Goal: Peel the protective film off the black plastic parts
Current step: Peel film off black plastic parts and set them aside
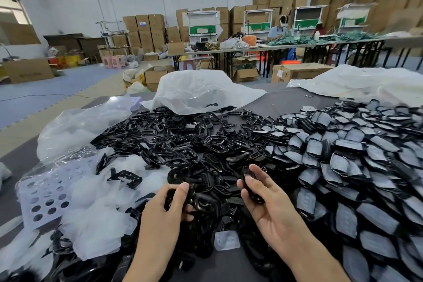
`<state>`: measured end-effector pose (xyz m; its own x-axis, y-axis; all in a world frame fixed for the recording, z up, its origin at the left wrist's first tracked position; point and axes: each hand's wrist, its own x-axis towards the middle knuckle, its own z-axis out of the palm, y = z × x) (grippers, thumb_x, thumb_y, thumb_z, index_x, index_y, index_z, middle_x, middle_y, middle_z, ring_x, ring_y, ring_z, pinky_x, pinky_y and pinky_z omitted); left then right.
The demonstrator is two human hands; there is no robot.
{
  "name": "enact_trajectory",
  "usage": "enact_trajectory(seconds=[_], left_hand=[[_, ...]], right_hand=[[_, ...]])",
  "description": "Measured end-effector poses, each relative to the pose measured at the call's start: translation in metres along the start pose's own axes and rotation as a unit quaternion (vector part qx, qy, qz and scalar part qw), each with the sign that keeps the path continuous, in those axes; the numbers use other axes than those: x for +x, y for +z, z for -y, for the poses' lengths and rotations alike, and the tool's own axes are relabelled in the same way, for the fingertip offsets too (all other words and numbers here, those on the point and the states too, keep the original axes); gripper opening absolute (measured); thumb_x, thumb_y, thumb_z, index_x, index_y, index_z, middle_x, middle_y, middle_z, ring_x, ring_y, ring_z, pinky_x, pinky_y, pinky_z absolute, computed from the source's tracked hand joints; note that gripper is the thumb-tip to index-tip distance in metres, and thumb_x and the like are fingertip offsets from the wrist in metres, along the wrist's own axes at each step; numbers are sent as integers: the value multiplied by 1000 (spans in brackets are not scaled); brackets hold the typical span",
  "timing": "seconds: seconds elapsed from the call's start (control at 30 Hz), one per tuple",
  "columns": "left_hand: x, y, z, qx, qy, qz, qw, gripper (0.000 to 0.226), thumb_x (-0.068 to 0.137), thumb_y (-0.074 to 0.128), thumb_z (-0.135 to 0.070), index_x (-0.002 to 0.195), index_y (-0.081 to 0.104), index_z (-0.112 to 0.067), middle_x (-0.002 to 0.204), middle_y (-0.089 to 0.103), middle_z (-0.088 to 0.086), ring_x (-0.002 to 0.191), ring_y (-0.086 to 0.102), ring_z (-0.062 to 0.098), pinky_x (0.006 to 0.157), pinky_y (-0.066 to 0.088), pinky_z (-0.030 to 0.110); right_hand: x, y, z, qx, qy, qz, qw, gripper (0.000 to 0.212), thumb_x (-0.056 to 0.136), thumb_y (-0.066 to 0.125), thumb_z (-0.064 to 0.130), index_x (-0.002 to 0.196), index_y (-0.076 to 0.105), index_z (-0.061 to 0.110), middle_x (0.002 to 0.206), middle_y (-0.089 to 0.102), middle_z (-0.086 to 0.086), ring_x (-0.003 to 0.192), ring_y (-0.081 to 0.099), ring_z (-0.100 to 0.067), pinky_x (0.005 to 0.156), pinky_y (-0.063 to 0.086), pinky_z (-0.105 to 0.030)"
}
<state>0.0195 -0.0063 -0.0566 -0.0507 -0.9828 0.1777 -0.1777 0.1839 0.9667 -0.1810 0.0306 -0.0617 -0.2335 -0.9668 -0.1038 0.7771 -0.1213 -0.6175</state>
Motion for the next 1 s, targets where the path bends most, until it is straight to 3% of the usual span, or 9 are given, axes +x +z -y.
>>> enact_trajectory(seconds=[0.13,0.23,0.4,0.53,0.6,0.7,0.83,0.9,1.0], left_hand=[[1,0,0,35,21,-2,999,19,96,53,-47,84,66,-40,69,72,1,55,66,13,53,48,19],[3,-1,2,42,28,-4,999,21,99,48,-45,90,66,-38,77,73,-5,60,67,8,58,48,16],[9,-5,10,56,4,-1,998,24,102,51,-25,119,61,-39,110,68,-17,108,60,-4,91,43,16],[8,-7,13,203,96,-32,974,39,99,51,-8,134,55,-26,125,54,-17,119,50,1,100,31,8],[5,-12,12,269,160,-48,949,35,97,52,-12,129,56,-25,123,50,-16,120,45,5,103,35,19],[1,-20,7,336,235,-28,912,12,95,53,-33,105,59,-35,103,54,-24,104,46,6,92,40,27],[-5,-23,10,441,237,127,856,28,88,48,-61,102,62,-41,98,50,-26,104,44,2,93,33,24],[-7,-21,13,459,233,153,843,26,87,59,-57,104,64,-38,101,49,-25,108,46,5,96,32,25],[-8,-18,9,454,249,122,847,12,86,72,-38,91,62,-34,97,54,-21,103,53,8,91,39,27]], right_hand=[[0,1,-8,-66,-18,-5,998,48,68,71,-1,115,65,5,83,74,-11,78,75,-21,60,59,-21],[-2,2,-11,-117,-29,-16,993,51,67,75,4,117,63,8,90,77,-11,78,75,-21,58,57,-20],[-1,0,-15,-167,-29,-27,985,41,78,73,6,117,63,12,95,78,-9,68,72,-18,47,51,-20],[3,-4,-19,-181,-27,-37,982,26,99,54,-4,117,63,12,94,78,-9,72,74,-19,52,54,-20],[4,-5,-21,-183,-24,-39,982,27,102,48,-4,117,63,13,96,78,-10,75,75,-21,54,55,-21],[4,-5,-22,-188,-28,-39,981,26,104,44,-2,117,61,12,98,78,-11,78,76,-22,56,56,-22],[4,-5,-23,-198,-41,-35,979,20,103,50,2,118,58,12,100,78,-13,81,76,-22,57,56,-21],[4,-6,-22,-203,-47,-34,977,18,102,53,4,117,60,11,100,78,-14,82,76,-23,58,56,-20],[4,-7,-23,-210,-55,-30,976,16,103,53,7,116,62,11,100,77,-16,82,76,-24,61,57,-21]])
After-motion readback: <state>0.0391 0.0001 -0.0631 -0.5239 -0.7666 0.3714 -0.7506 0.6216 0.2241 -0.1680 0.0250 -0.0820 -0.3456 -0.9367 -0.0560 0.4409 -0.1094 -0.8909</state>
